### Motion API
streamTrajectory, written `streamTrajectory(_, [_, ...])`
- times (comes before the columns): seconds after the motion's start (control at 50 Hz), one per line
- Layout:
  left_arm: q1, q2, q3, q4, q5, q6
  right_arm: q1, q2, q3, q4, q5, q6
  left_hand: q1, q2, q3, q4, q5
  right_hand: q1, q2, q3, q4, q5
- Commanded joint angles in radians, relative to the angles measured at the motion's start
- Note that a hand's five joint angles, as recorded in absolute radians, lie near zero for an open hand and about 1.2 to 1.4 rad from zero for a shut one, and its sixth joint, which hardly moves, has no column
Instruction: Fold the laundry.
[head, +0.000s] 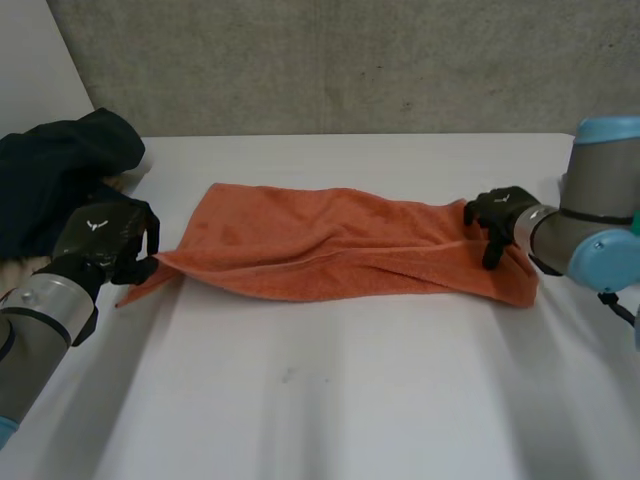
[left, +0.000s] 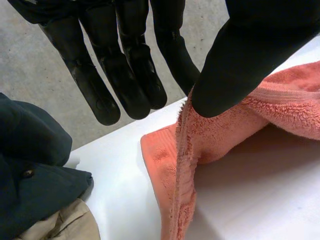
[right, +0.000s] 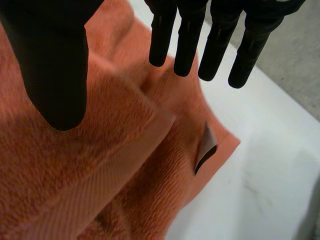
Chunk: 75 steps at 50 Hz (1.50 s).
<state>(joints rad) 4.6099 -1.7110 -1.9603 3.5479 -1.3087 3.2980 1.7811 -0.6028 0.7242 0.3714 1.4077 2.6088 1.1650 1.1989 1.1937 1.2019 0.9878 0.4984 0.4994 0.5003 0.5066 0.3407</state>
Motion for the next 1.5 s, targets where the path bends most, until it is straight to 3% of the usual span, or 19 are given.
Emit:
streamTrajectory(0.02, [0.007,0.001,0.012,0.0,-0.001,0.0,0.001,0.044,0.026,-0.071,0.0,-0.006,0.231,0.197,0.203,0.194,0.234,0.295,0.294,0.293,0.286,0.278])
streamTrajectory(0.04, [0.009,0.002,0.014,0.0,-0.001,0.0,0.001,0.044,0.032,-0.081,0.0,-0.004,0.231,0.197,0.203,0.194,0.234,0.426,0.425,0.424,0.418,0.41])
streamTrajectory(0.06, [0.01,0.001,0.015,0.0,-0.001,0.0,0.001,0.037,0.04,-0.101,0.0,-0.001,0.231,0.197,0.203,0.194,0.234,0.893,0.892,0.891,0.885,0.876])
streamTrajectory(0.12, [0.014,0.004,0.024,-0.001,-0.001,0.0,-0.003,-0.012,0.058,-0.123,0.011,0.011,0.231,0.197,0.203,0.194,0.234,0.898,0.897,0.896,0.89,0.881])
streamTrajectory(0.2, [0.017,0.04,0.049,-0.026,0.0,-0.001,-0.022,-0.196,0.177,-0.146,0.011,0.054,0.231,0.197,0.203,0.194,0.234,0.898,0.897,0.896,0.89,0.881])
streamTrajectory(0.34, [0.032,0.235,0.187,-0.176,-0.006,-0.003,-0.081,-0.581,0.38,-0.2,-0.102,-0.002,0.231,0.197,0.203,0.194,0.234,0.898,0.897,0.896,0.89,0.881])
streamTrajectory(0.56, [0.035,0.378,0.461,-0.449,-0.015,-0.054,-0.196,-0.847,0.331,-0.068,-0.19,-0.01,0.231,0.197,0.203,0.194,0.234,0.898,0.897,0.896,0.89,0.881])
streamTrajectory(0.66, [0.024,0.334,0.494,-0.524,-0.011,-0.032,-0.226,-0.838,0.377,-0.031,-0.259,0.002,0.231,0.197,0.203,0.194,0.234,0.898,0.897,0.896,0.89,0.881])
streamTrajectory(0.72, [0.012,0.229,0.491,-0.554,-0.014,0.018,-0.224,-0.801,0.419,-0.035,-0.274,-0.016,0.231,0.197,0.203,0.194,0.234,0.898,0.897,0.896,0.89,0.881])
streamTrajectory(0.9, [-0.037,-0.122,0.563,-0.529,-0.073,0.184,-0.138,-0.588,0.42,-0.163,-0.196,-0.053,0.231,0.197,0.203,0.194,0.234,0.898,0.897,0.896,0.89,0.881])
streamTrajectory(1.04, [-0.057,-0.315,0.852,-0.433,-0.116,0.155,-0.062,-0.413,0.278,-0.564,-0.053,0.091,0.231,0.197,0.203,0.194,0.234,0.898,0.897,0.896,0.89,0.881])
streamTrajectory(1.16, [-0.056,-0.268,1.066,-0.218,-0.178,0.022,-0.042,-0.388,0.181,-1.073,0.055,0.256,0.231,0.197,0.203,0.194,0.234,0.898,0.897,0.896,0.89,0.881])
streamTrajectory(1.22, [-0.062,-0.214,1.075,-0.105,-0.201,-0.032,-0.045,-0.396,0.166,-1.248,0.074,0.315,0.231,0.197,0.203,0.194,0.234,0.898,0.897,0.896,0.89,0.881])
streamTrajectory(1.34, [-0.063,-0.153,1.009,-0.084,-0.172,-0.034,-0.057,-0.391,0.124,-1.185,0.057,0.327,0.231,0.197,0.203,0.194,0.234,0.898,0.897,0.896,0.89,0.881])
streamTrajectory(1.5, [-0.054,-0.104,0.744,-0.116,-0.136,-0.029,-0.086,-0.384,0.23,-0.985,-0.042,0.333,0.231,0.197,0.203,0.194,0.234,0.898,0.897,0.896,0.89,0.881])
